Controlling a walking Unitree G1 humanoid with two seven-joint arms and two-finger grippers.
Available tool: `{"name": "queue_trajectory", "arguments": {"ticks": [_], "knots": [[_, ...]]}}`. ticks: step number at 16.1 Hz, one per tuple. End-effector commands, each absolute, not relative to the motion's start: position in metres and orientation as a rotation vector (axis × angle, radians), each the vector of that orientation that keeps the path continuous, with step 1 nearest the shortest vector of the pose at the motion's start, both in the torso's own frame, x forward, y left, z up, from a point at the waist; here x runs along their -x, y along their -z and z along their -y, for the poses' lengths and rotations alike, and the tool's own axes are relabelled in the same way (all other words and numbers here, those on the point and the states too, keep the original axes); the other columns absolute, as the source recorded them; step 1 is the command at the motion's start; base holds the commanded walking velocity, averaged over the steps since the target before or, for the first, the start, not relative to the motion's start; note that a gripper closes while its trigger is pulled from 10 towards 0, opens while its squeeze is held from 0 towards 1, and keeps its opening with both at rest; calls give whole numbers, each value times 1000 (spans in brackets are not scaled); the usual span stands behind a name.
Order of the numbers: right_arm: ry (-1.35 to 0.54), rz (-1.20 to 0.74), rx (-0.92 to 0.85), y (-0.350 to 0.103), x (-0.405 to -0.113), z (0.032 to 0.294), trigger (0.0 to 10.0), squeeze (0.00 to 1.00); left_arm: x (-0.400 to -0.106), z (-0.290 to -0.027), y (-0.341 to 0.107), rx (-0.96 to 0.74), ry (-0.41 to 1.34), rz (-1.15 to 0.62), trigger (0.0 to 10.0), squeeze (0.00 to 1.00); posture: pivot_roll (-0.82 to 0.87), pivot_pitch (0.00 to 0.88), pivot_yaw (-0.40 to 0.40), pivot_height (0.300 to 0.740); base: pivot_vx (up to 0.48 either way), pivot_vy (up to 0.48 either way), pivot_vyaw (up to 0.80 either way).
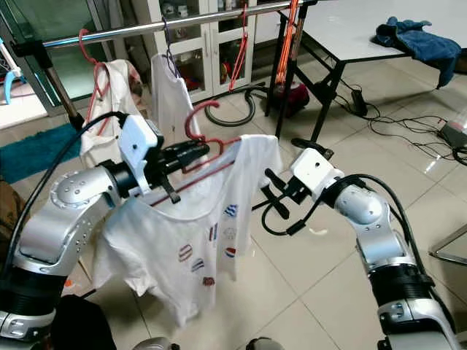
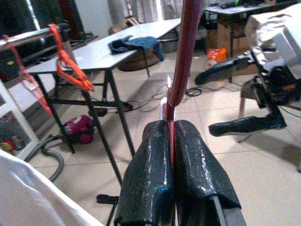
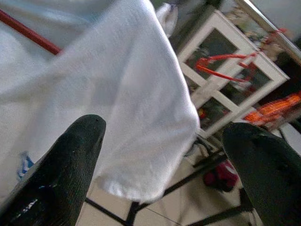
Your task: Hang hanger
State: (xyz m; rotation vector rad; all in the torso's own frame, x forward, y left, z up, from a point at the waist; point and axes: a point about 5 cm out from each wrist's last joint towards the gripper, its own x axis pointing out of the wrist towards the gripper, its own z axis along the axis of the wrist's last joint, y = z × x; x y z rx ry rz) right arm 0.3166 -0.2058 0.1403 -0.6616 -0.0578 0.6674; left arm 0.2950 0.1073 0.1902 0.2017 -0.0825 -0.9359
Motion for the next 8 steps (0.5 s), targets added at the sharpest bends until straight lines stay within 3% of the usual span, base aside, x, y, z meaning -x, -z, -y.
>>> {"name": "queue_trajectory", "arguments": {"ticks": [1, 8], "knots": [[-708, 105, 675, -154, -320, 201, 10000, 0, -292, -102, -194, -216, 969, 109, 10000, 0, 42, 0, 35, 740, 0, 0, 0], [-766, 175, 747, -167, -335, 188, 10000, 0, -285, -89, -198, -208, 1047, 134, 10000, 0, 44, 0, 25, 740, 0, 0, 0]]}}
